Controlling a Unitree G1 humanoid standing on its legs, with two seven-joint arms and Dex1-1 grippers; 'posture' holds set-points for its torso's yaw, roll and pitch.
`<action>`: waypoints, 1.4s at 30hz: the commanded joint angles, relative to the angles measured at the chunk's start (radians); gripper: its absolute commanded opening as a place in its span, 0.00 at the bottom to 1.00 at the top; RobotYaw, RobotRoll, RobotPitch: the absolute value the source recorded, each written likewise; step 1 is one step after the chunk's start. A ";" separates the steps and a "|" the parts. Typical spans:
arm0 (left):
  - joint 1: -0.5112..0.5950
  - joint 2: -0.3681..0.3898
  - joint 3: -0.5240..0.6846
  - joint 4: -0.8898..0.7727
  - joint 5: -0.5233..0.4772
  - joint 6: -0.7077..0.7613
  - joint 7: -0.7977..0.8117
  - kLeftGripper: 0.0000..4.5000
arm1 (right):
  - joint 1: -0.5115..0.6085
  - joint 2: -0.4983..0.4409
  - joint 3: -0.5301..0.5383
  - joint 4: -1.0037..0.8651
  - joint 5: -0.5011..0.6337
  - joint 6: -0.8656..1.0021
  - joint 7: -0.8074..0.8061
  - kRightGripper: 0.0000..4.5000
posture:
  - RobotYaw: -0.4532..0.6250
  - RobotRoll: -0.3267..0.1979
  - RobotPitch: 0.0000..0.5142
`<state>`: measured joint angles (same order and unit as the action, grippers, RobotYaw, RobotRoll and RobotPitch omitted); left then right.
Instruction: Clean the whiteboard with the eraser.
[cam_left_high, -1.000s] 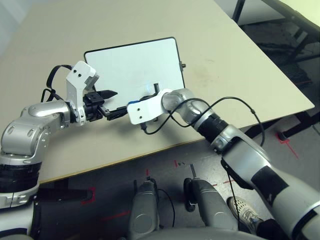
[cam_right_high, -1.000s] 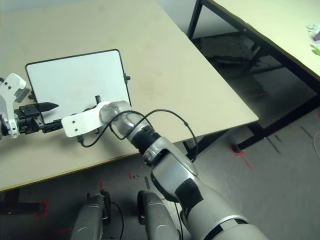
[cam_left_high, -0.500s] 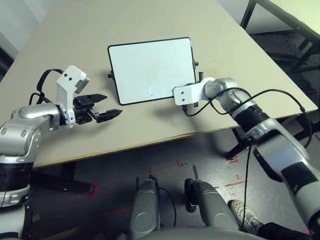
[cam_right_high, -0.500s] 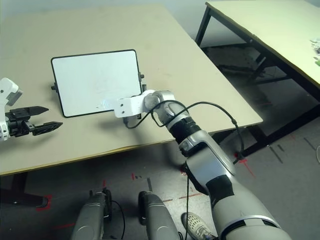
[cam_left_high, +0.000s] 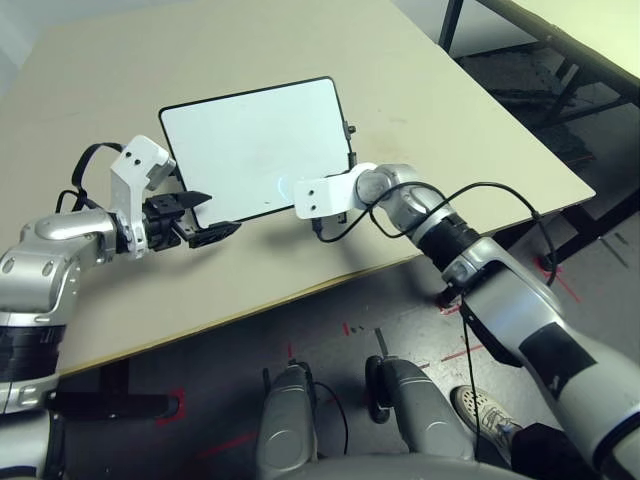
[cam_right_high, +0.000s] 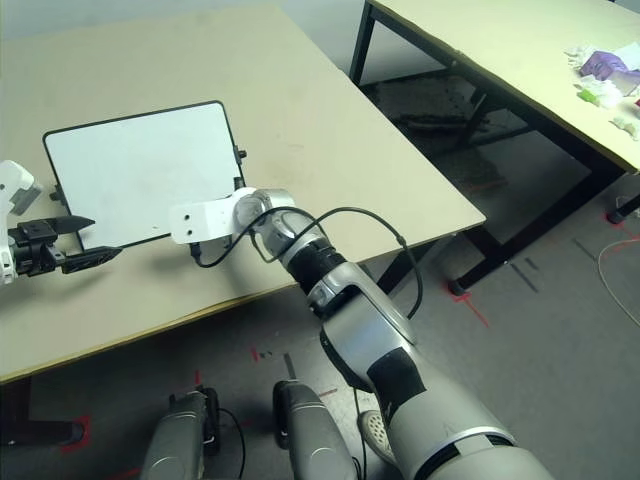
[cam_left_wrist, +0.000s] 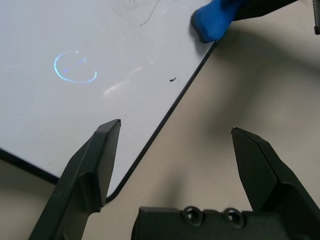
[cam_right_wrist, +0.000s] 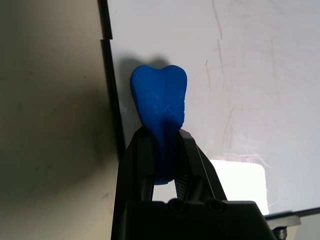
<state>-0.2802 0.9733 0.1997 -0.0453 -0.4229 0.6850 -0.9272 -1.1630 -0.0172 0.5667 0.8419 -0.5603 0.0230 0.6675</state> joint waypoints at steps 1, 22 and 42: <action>0.033 0.013 0.033 -0.039 -0.007 0.018 0.010 1.00 | -0.006 0.048 0.032 0.077 -0.018 -0.004 -0.024 0.11 | 0.51 0.62 0.41; 0.120 0.051 0.152 -0.119 -0.029 0.116 0.049 1.00 | -0.033 0.221 0.076 0.163 -0.029 -0.047 -0.070 0.11 | 0.54 0.62 0.44; 0.235 0.042 0.300 -0.163 -0.040 0.147 0.105 1.00 | -0.072 0.329 0.102 0.245 -0.014 -0.094 -0.132 0.11 | 0.59 0.62 0.43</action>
<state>-0.0552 1.0127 0.4934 -0.2016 -0.4621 0.8240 -0.8235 -1.2203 0.1337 0.6378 1.0079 -0.5622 -0.1005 0.5324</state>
